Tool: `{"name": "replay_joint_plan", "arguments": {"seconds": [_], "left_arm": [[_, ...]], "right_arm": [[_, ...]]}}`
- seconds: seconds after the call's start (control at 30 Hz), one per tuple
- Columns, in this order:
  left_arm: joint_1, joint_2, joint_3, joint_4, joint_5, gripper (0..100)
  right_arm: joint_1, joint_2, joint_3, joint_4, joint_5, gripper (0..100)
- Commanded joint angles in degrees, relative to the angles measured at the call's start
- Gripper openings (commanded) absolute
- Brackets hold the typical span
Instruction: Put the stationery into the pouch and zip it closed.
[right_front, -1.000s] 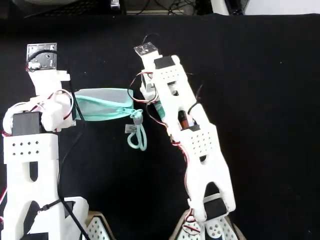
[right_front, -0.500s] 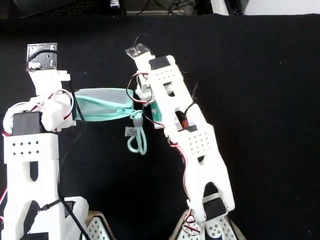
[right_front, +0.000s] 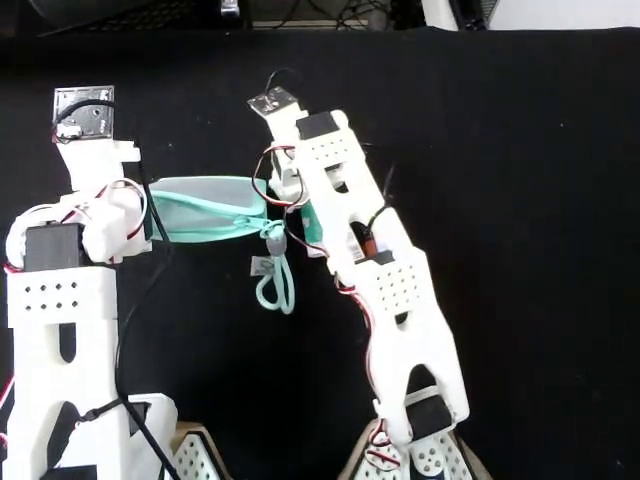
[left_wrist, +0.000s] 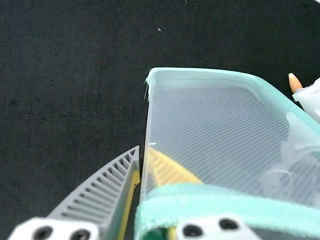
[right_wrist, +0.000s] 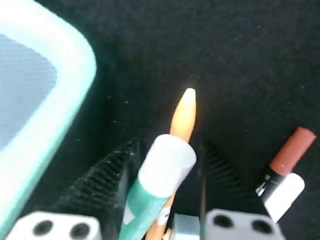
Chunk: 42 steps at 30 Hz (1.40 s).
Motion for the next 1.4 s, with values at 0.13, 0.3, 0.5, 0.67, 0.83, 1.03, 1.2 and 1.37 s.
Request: {"name": "replay_joint_plan", "arguments": {"seconds": [0.13, 0.3, 0.5, 0.67, 0.83, 1.03, 1.2, 1.37], "left_arm": [[-0.4, 0.4, 2.3, -0.4, -0.1, 3], [-0.4, 0.4, 2.3, -0.4, -0.1, 3], [-0.3, 0.4, 2.3, -0.4, -0.1, 3], [0.0, 0.4, 2.3, -0.4, -0.1, 3], [-0.4, 0.4, 2.3, -0.4, -0.1, 3], [-0.5, 0.4, 2.3, -0.4, -0.1, 3], [-0.5, 0.4, 2.3, -0.4, -0.1, 3], [-0.5, 0.4, 2.3, -0.4, -0.1, 3]], "right_arm": [[-0.4, -3.9, -1.5, 0.6, -1.1, 1.5], [0.1, -4.2, -1.7, 1.4, -1.1, 1.2], [1.9, -11.2, 2.3, 1.8, -1.1, 1.3], [3.6, -27.9, 20.8, -6.4, -0.9, 1.3], [1.1, -46.8, 50.0, -22.9, -0.8, 1.3], [6.2, -59.0, 72.2, -33.8, 5.4, 1.3], [17.7, -59.6, 73.6, -34.3, 9.4, 1.3], [27.0, -59.5, 72.7, -35.3, 13.3, 1.3]]}}
